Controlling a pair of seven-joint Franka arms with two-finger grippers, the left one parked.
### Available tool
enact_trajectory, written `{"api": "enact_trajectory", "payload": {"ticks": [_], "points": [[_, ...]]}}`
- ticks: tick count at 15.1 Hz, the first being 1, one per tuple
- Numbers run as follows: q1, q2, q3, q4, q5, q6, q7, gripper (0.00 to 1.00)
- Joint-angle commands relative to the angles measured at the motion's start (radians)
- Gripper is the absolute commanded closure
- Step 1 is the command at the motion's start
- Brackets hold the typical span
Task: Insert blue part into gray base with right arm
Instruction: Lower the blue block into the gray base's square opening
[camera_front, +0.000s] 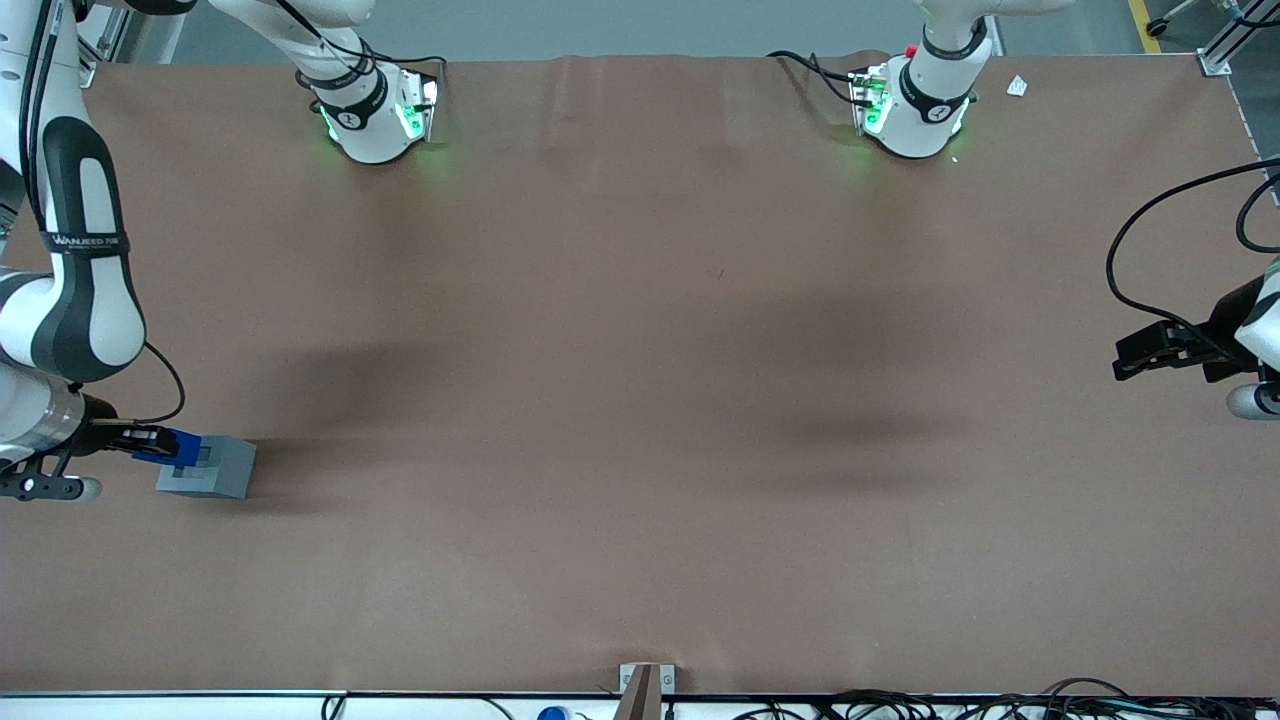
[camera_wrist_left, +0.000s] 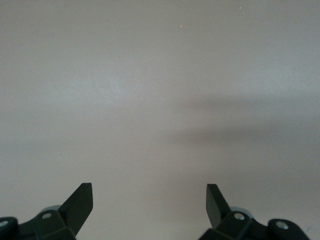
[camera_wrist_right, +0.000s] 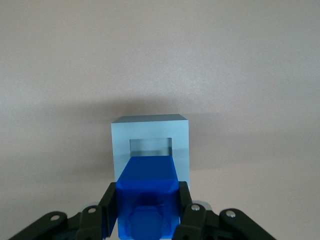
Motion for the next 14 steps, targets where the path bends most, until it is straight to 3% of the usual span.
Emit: {"api": "enact_trajectory", "payload": {"ticks": [1, 14], "points": [[-0.018, 0.018, 0.013, 0.024, 0.002, -0.008, -0.021, 0.99], [-0.026, 0.037, 0.014, 0.026, 0.002, 0.008, -0.022, 0.99]]}}
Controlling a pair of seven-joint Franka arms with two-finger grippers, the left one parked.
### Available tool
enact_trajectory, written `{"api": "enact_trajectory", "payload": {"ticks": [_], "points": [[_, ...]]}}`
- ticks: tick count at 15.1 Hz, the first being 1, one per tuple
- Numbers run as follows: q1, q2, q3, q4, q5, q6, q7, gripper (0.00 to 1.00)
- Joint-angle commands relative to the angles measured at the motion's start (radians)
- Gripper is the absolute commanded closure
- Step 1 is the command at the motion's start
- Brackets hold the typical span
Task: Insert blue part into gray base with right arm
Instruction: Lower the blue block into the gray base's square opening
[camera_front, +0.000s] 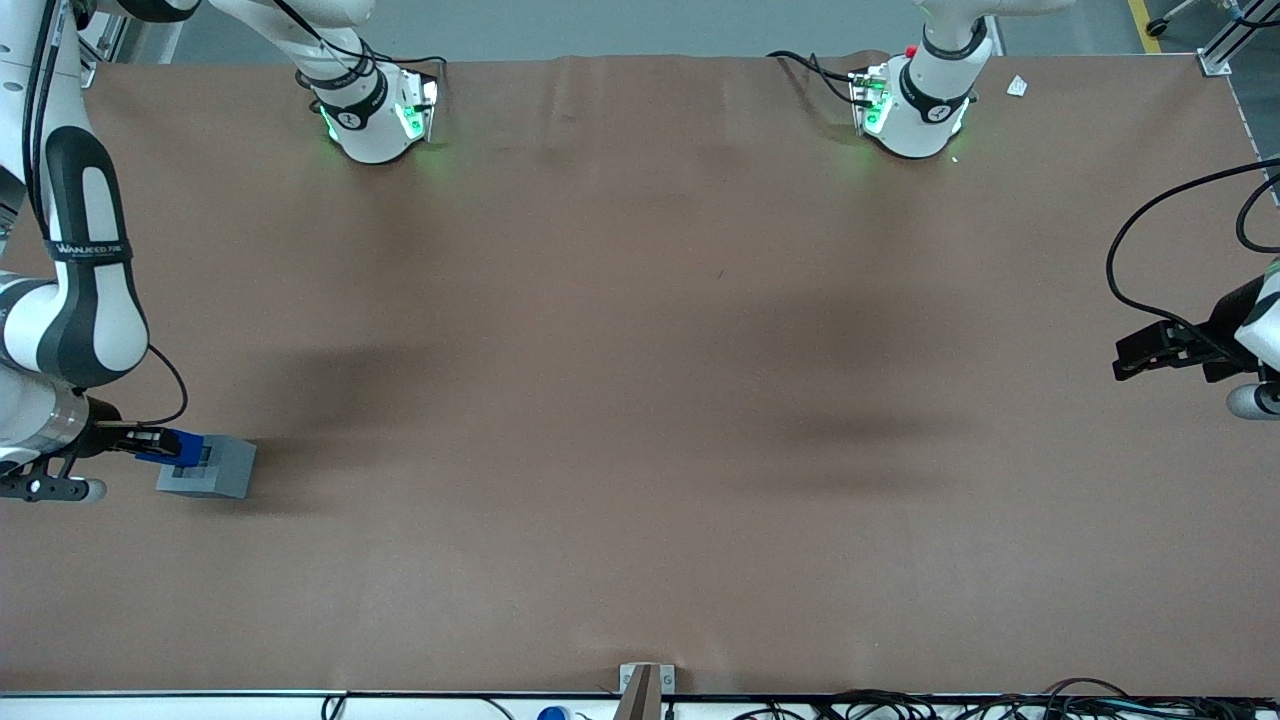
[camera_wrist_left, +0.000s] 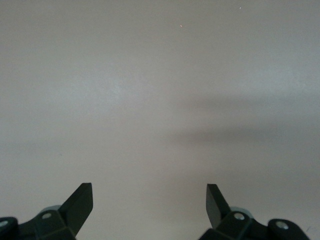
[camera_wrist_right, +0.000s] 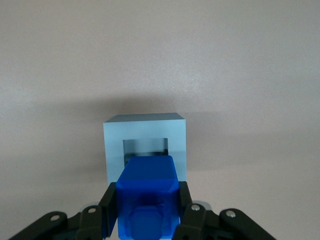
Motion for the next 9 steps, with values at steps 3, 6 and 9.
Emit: {"api": "enact_trajectory", "payload": {"ticks": [3, 6, 9], "points": [[-0.018, 0.019, 0.016, 0.026, 0.002, 0.0, -0.018, 0.99], [-0.016, 0.024, 0.016, 0.026, 0.002, 0.0, -0.016, 0.99], [-0.015, 0.032, 0.016, 0.037, 0.002, 0.0, -0.015, 0.99]]}}
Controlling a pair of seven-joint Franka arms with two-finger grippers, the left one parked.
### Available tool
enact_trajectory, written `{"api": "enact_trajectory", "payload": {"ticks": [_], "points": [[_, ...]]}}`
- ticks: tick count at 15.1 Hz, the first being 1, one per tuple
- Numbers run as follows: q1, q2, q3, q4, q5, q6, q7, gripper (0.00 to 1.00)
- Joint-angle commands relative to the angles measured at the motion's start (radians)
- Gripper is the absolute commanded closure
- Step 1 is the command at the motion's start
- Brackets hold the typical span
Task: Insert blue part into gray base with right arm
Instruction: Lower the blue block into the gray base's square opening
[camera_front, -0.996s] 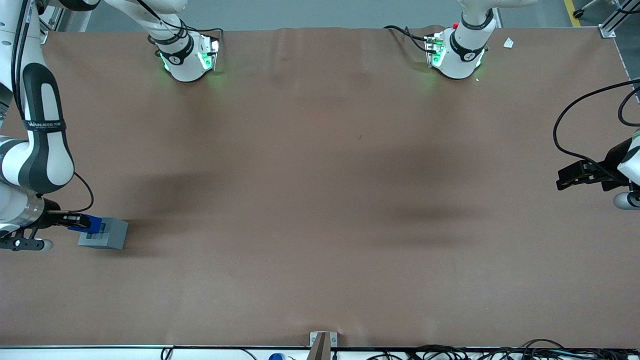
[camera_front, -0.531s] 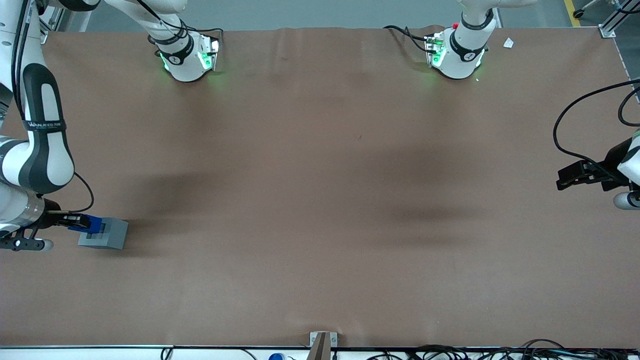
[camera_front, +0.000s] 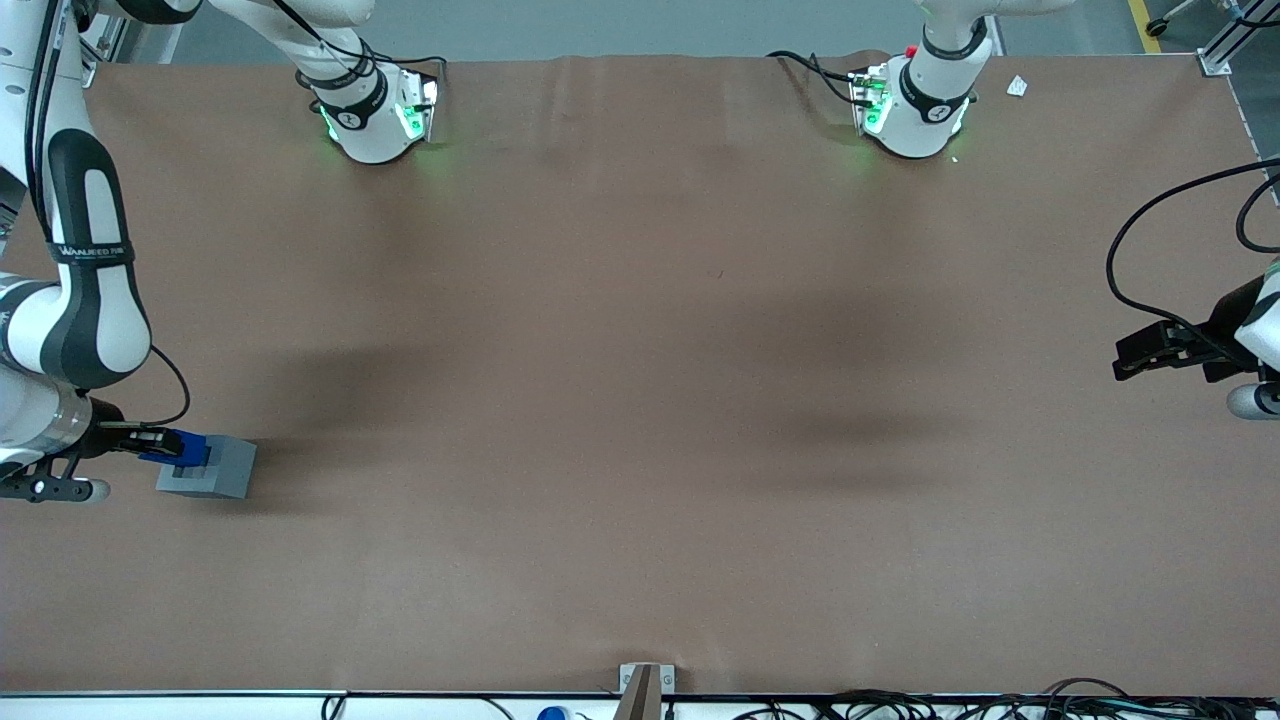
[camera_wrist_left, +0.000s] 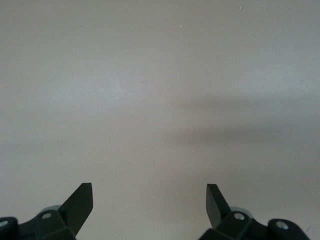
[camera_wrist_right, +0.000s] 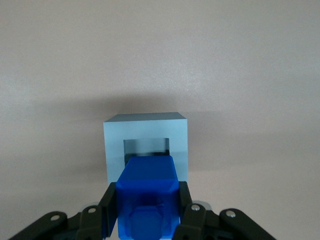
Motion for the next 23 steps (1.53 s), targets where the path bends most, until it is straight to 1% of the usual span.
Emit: {"api": "enact_trajectory", "payload": {"ticks": [1, 23], "points": [[-0.015, 0.024, 0.014, 0.034, 0.002, -0.002, -0.014, 0.99], [-0.01, 0.05, 0.015, 0.063, 0.002, -0.002, -0.015, 0.99]]}}
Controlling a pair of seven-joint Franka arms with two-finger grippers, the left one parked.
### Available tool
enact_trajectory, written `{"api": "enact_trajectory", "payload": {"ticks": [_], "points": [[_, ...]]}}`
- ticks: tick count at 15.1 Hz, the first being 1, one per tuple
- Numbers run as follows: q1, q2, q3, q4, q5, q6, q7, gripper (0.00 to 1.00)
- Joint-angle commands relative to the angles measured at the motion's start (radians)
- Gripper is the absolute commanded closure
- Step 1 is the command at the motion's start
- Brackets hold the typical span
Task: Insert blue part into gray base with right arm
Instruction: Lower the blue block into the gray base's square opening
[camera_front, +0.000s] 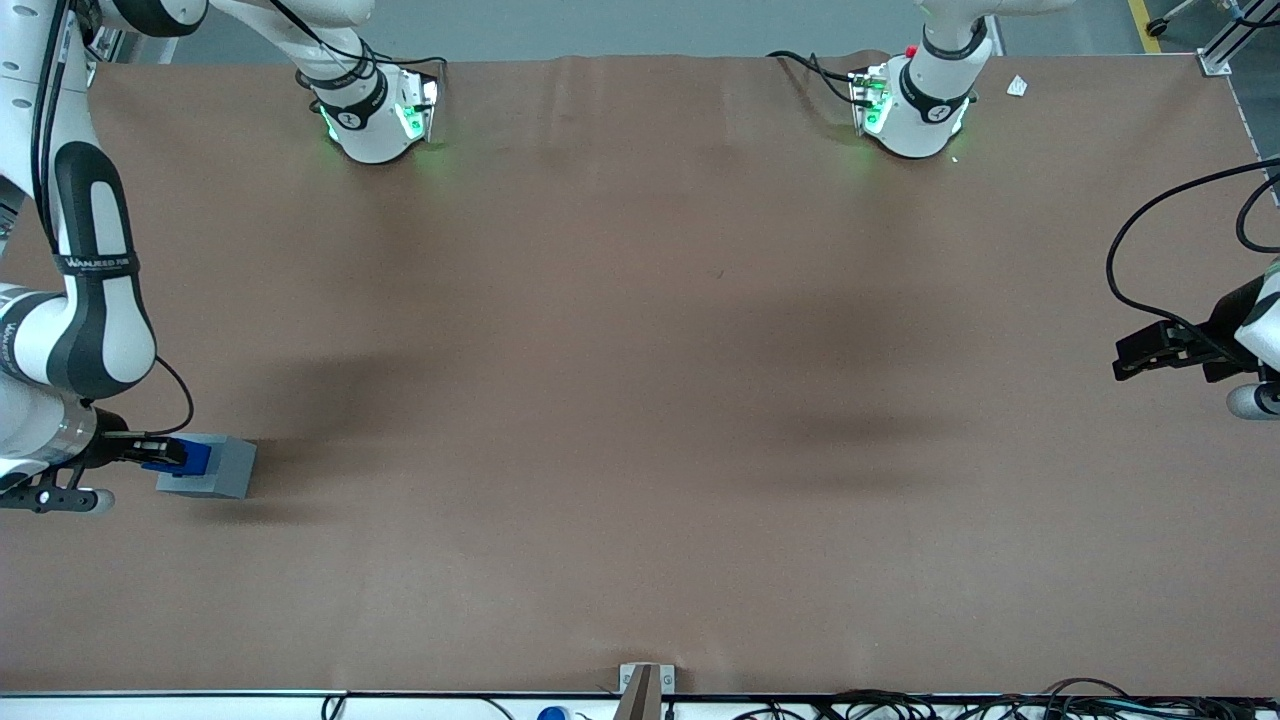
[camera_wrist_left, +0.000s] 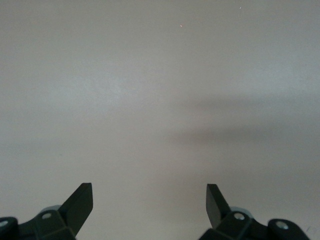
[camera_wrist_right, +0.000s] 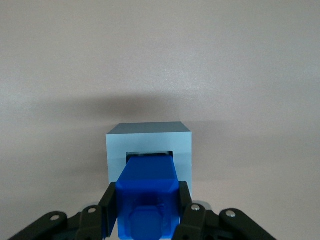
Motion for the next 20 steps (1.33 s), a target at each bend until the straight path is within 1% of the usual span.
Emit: {"api": "enact_trajectory", "payload": {"ticks": [1, 20], "points": [[-0.01, 0.016, 0.009, 0.022, 0.002, -0.002, -0.017, 0.99], [-0.012, 0.026, 0.01, 0.03, 0.003, -0.004, -0.032, 0.99]]}}
